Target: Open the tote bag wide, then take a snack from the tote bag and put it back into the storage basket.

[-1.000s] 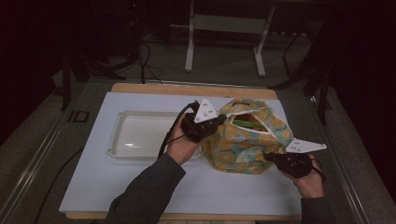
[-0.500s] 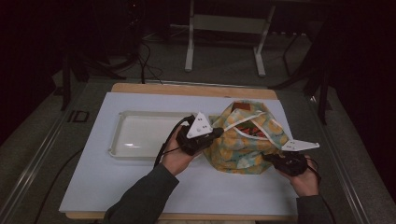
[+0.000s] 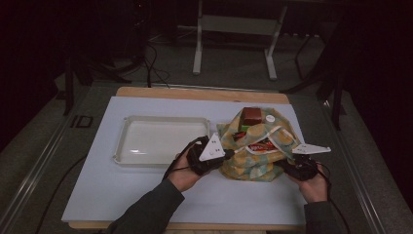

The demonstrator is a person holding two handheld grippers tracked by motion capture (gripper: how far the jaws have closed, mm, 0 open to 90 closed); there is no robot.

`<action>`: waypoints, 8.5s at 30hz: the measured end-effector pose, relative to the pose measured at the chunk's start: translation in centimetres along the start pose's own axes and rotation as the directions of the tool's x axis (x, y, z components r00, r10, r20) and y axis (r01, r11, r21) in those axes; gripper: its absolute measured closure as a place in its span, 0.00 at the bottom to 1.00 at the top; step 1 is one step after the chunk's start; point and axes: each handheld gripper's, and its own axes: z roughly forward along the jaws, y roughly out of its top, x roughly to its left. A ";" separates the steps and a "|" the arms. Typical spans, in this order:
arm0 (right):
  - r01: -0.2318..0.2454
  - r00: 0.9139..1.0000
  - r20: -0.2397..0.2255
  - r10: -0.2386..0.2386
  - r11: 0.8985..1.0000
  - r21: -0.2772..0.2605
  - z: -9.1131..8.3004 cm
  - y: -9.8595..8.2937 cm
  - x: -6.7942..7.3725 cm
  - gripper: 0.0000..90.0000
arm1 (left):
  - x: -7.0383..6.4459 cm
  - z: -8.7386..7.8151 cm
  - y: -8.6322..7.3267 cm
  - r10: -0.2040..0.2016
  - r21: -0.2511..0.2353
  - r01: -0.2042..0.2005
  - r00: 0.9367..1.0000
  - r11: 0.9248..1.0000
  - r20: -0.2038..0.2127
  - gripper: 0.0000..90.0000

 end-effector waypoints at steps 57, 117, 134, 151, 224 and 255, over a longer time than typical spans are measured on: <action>0.019 1.000 -0.015 -0.022 0.985 -0.174 -7.1 1.9 1.8 0.35 | 4.3 6.0 -4.5 -0.129 0.246 0.181 0.968 0.952 -0.213 0.96; 0.014 1.000 -0.005 -0.014 0.999 -0.051 -4.9 0.0 0.1 0.55 | 5.0 0.1 -7.0 -0.196 0.189 0.241 0.954 0.952 -0.226 0.62; 0.047 0.999 -0.005 -0.047 0.998 -0.030 -2.5 0.8 1.1 0.55 | 2.3 3.4 -2.4 -0.181 0.135 0.194 0.978 0.972 -0.103 0.60; -0.009 0.994 0.111 -0.002 0.995 0.095 0.9 -0.9 -0.5 0.70 | 2.0 8.4 -4.9 -0.204 0.313 0.252 0.963 0.916 -0.178 0.66; 0.052 0.997 -0.041 -0.058 0.988 -0.146 -2.4 2.2 1.2 0.42 | -2.5 5.6 -8.6 -0.267 0.057 0.265 0.964 0.962 0.020 0.69; 0.088 0.985 -0.135 -0.104 0.989 -0.116 -1.4 4.2 -0.4 0.50 | -2.4 6.3 -9.4 -0.250 0.096 0.244 0.967 0.965 0.049 0.62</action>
